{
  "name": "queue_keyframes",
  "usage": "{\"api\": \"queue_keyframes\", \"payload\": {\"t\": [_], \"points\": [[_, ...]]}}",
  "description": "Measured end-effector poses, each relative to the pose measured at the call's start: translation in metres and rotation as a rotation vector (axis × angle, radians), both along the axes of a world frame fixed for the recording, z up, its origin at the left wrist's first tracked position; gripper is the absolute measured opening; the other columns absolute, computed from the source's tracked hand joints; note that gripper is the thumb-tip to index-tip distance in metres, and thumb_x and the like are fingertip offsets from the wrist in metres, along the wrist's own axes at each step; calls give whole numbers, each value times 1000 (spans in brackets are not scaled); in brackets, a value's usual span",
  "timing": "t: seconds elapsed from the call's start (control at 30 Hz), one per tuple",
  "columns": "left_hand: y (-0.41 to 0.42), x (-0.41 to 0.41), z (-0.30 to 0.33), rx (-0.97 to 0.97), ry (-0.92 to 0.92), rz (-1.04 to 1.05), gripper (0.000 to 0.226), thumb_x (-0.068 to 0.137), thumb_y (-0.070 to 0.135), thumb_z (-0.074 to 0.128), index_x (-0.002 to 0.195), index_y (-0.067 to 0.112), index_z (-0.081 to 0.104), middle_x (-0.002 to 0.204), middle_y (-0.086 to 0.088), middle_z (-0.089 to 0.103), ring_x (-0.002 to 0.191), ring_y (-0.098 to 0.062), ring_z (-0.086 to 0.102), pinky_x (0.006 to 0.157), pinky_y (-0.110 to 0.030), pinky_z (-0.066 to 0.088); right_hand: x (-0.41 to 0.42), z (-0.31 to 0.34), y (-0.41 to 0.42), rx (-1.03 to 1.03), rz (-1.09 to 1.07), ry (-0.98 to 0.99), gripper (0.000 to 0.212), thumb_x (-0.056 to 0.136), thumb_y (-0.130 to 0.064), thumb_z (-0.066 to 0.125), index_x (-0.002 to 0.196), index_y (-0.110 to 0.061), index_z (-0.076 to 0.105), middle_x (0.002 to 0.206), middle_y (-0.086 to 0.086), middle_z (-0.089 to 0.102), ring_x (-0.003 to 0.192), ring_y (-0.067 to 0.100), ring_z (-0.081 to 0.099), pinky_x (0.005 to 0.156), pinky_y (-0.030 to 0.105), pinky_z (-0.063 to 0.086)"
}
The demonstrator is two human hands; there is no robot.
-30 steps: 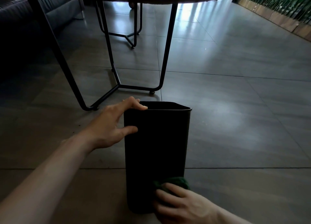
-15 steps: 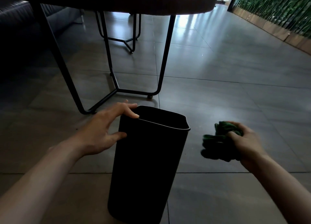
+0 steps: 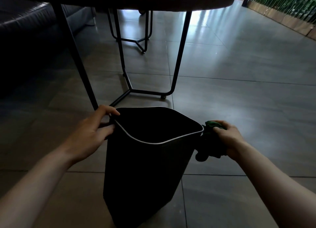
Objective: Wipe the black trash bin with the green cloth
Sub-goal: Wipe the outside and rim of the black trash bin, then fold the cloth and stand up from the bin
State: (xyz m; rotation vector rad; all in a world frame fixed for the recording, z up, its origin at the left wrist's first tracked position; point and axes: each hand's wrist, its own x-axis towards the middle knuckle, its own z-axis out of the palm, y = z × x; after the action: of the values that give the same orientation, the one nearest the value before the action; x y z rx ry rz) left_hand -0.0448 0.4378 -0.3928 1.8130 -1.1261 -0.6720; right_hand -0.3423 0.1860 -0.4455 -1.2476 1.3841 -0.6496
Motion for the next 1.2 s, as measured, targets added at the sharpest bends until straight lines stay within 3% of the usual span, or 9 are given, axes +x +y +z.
{"api": "queue_keyframes", "payload": {"t": [0.13,0.23,0.3,0.4,0.5,0.67,0.87,1.03,1.2], "points": [[8,-10,3,93,197,-42,57,95,50,40,151,48,28,154,16,41,140,4,40,121,-34,31,15,2,18,123,126,-15,19,105,-15,55,98,-16,72,61,6,70,39,18,61,36,24,46],[13,-8,6,135,315,24,63,99,54,36,155,56,8,165,24,14,148,4,17,124,-35,22,17,2,24,272,197,-66,33,101,-39,54,87,-9,62,58,7,58,45,24,56,42,29,41],[13,-5,6,182,356,61,64,100,55,35,155,55,3,164,22,19,150,-4,21,124,-43,24,16,3,24,339,263,-96,46,99,-55,56,89,-11,64,65,9,60,53,27,59,49,30,45],[13,-5,6,170,338,132,51,104,49,34,154,37,34,153,12,48,143,-14,43,118,-49,35,16,8,26,356,349,-100,46,96,-57,61,91,-12,69,65,9,64,52,25,64,44,31,49],[10,-8,5,104,383,169,35,107,39,35,130,36,61,120,23,71,119,-3,61,102,-36,49,20,12,31,315,348,-79,36,97,-46,66,96,-9,70,62,7,67,48,21,65,41,27,48],[1,0,-8,93,535,219,33,107,42,38,125,47,64,119,23,72,117,-10,62,89,-40,52,26,25,29,181,246,-61,28,97,-33,71,101,-6,72,66,7,74,53,24,72,45,28,53],[-27,-4,-26,-45,539,259,51,108,27,40,90,62,72,99,32,74,90,8,70,63,-17,55,27,37,19,46,178,-53,21,98,-29,70,103,-9,71,72,7,79,63,26,77,49,32,58],[-47,-7,-41,-70,414,288,38,109,19,37,120,40,66,125,6,71,116,-10,65,108,-41,48,27,30,18,39,154,-21,16,100,-28,68,103,-12,70,76,8,79,64,25,77,51,33,60],[-60,-11,-50,-84,390,307,37,110,19,35,138,23,58,131,1,66,123,-13,61,112,-37,44,23,23,18,27,168,14,19,104,-29,62,101,-12,70,82,11,77,60,23,75,51,34,62]]}}
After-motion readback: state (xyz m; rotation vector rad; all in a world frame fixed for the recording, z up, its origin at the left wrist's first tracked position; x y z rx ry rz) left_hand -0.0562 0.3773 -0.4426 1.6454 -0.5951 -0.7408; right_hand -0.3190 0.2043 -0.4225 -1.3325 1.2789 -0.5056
